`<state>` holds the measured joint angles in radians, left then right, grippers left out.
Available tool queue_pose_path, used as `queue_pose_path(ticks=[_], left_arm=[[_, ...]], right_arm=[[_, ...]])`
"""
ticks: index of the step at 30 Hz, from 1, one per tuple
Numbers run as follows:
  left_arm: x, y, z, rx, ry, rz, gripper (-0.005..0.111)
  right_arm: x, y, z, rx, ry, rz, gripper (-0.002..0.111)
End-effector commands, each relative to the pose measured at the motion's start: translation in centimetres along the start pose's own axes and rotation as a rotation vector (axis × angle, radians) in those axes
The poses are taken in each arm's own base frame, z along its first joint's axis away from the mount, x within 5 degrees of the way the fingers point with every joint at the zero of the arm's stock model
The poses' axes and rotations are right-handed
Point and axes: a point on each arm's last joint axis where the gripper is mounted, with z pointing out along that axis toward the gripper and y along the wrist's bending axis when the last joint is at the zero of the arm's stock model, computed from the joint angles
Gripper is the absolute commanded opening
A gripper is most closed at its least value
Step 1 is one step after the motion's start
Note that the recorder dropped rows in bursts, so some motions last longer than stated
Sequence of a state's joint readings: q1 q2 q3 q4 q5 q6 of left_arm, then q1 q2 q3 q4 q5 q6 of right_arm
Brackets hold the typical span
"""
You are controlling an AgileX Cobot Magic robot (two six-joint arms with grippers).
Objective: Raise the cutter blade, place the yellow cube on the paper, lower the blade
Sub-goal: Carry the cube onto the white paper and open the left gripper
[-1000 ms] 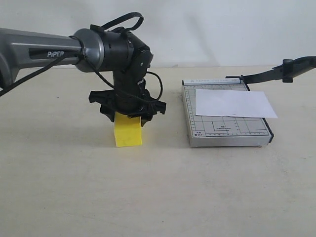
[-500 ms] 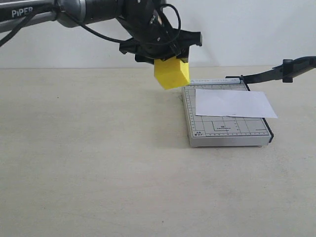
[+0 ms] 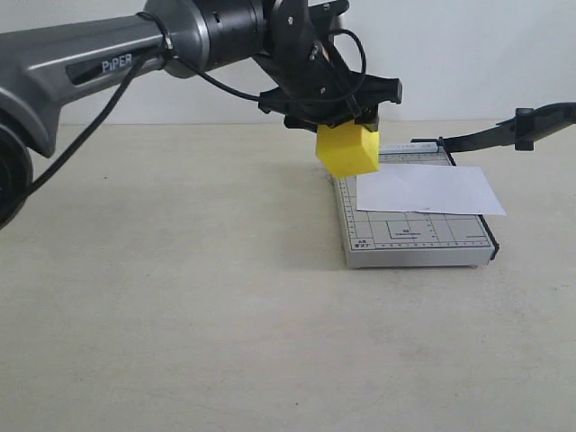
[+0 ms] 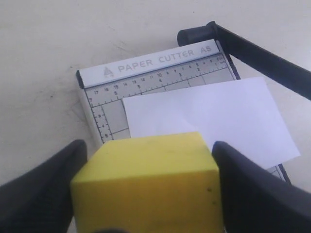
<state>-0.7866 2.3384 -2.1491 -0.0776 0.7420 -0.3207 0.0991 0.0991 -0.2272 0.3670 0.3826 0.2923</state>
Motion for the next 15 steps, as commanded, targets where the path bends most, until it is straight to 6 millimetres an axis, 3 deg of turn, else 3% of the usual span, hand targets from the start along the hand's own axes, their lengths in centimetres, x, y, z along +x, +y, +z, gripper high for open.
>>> queue_pose_path(ticks=[1,6,15], left_arm=[[0.0,-0.4,0.9,0.031,0.0,0.005,0.004],[0.7,-0.5,2.2,0.035,0.016,0.003,0.004],[1.0,-2.3,3.0,0.073,-0.058,0.036,0.004]], right_arm=[[0.0,0.0,-0.1,-0.003,-0.007,-0.012,0.001],[0.0,0.0,-0.1,-0.003,-0.007,-0.012,0.001],[0.0,0.0,-0.1,-0.003,-0.007,-0.015,0.001]])
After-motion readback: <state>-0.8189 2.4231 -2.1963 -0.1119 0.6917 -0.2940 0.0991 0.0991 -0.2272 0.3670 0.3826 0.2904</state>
